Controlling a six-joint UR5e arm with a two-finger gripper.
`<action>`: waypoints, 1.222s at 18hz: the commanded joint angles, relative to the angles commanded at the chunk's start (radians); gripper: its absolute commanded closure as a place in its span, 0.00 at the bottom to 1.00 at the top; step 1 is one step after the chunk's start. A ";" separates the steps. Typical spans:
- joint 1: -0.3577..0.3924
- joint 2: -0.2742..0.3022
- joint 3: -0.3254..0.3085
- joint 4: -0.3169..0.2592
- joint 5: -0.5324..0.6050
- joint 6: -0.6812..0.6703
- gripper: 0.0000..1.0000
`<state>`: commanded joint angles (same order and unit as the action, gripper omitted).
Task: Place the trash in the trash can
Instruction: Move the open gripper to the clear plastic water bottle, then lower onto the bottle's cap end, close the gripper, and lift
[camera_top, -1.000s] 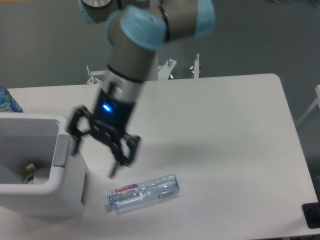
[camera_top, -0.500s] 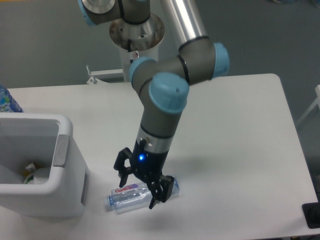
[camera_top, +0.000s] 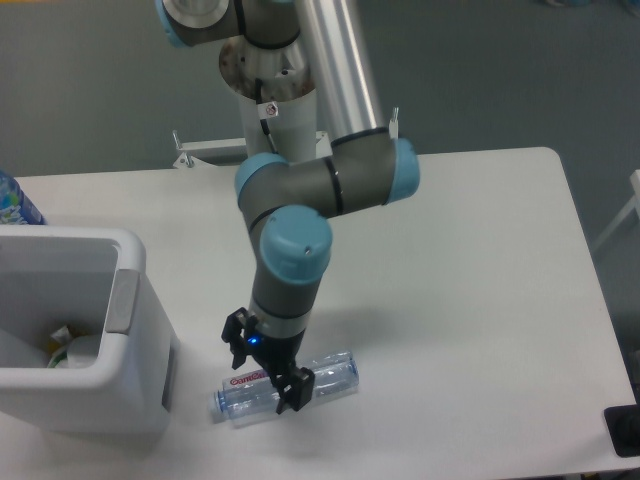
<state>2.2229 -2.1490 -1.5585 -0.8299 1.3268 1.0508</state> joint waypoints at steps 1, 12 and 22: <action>-0.008 -0.011 0.003 0.002 0.009 0.000 0.00; -0.040 -0.083 0.057 0.000 0.035 -0.006 0.02; -0.062 -0.104 0.106 -0.008 0.144 -0.014 0.44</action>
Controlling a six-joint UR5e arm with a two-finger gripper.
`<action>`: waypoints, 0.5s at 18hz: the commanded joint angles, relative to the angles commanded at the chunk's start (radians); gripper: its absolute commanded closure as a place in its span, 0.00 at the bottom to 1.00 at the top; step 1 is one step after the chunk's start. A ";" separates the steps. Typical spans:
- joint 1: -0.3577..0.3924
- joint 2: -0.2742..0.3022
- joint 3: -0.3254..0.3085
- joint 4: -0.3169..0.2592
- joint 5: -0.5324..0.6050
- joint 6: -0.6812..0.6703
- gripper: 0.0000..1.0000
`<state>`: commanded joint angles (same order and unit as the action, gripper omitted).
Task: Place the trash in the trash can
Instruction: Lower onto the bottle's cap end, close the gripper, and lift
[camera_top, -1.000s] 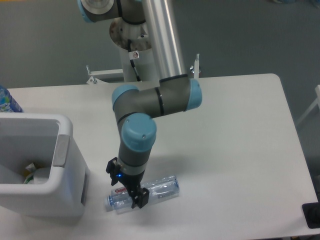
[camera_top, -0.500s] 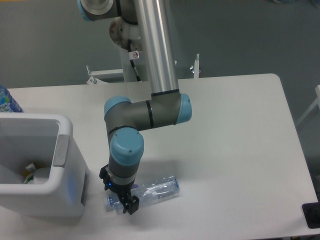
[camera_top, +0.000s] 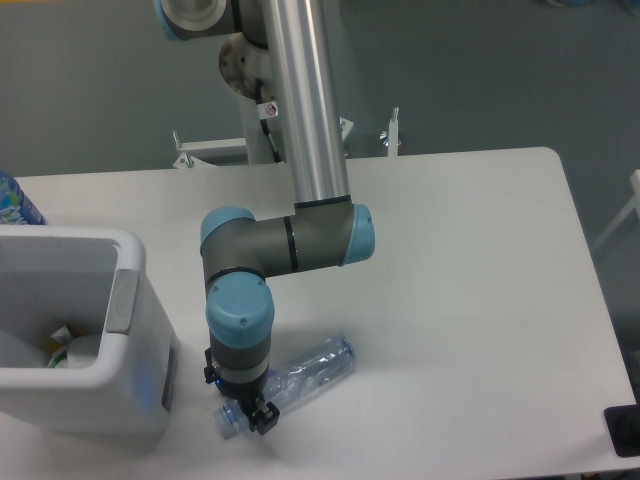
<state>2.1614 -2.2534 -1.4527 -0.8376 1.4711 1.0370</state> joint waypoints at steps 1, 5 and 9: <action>0.003 0.002 0.000 0.000 -0.002 0.000 0.48; 0.035 0.031 0.003 0.000 -0.011 0.000 0.53; 0.095 0.075 0.028 0.000 -0.079 -0.003 0.53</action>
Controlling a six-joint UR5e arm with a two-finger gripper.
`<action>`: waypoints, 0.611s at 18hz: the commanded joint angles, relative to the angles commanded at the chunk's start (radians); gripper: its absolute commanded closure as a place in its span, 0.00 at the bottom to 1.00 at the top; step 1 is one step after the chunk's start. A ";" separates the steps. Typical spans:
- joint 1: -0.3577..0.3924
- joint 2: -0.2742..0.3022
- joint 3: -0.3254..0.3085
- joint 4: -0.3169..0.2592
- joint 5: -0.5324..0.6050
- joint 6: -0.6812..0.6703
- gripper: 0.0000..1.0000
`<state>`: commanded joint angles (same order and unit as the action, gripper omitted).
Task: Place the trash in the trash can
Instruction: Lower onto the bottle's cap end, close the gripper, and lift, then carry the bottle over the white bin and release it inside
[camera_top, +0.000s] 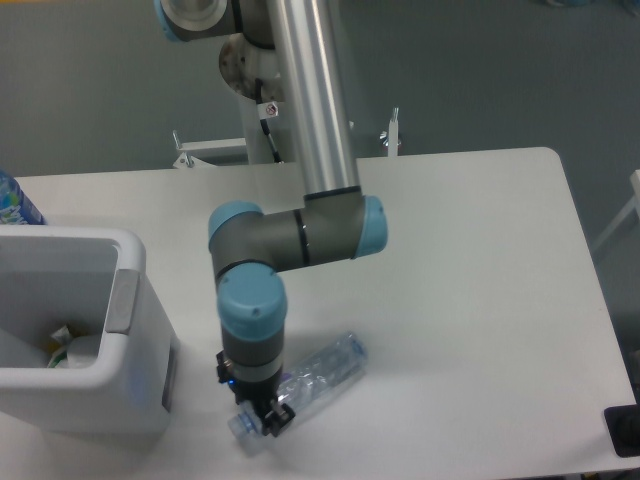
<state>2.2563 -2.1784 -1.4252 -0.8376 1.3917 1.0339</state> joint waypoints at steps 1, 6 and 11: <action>0.021 0.012 0.008 0.000 -0.040 -0.015 0.53; 0.129 0.084 0.035 -0.002 -0.371 -0.132 0.53; 0.200 0.170 0.054 -0.002 -0.710 -0.331 0.54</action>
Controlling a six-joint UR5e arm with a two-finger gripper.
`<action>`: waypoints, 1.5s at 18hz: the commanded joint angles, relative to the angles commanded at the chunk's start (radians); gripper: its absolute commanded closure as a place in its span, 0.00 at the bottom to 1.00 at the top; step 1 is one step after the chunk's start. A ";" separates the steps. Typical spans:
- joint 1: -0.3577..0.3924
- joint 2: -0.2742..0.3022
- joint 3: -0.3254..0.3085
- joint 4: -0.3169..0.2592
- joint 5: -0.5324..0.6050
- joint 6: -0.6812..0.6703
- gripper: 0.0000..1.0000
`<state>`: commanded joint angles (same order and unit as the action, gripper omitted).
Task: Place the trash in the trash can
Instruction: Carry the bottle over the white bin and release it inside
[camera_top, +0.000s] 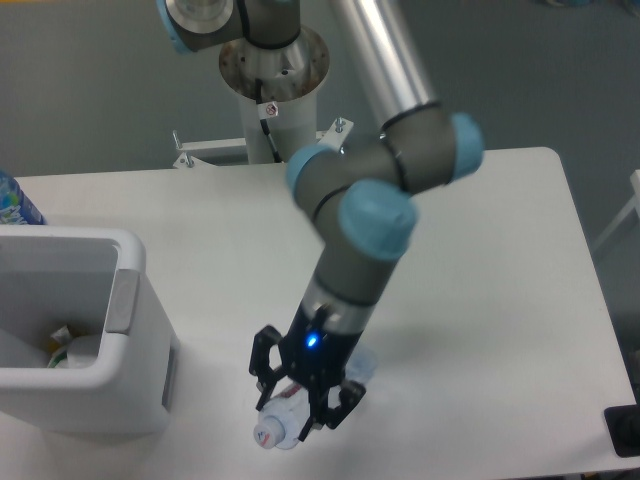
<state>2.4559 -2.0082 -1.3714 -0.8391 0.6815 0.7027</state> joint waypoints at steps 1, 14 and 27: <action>0.002 0.021 0.002 0.000 -0.022 -0.008 0.54; -0.035 0.140 0.091 0.005 -0.471 -0.242 0.54; -0.199 0.117 0.063 0.012 -0.470 -0.233 0.54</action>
<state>2.2565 -1.8913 -1.3085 -0.8268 0.2117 0.4694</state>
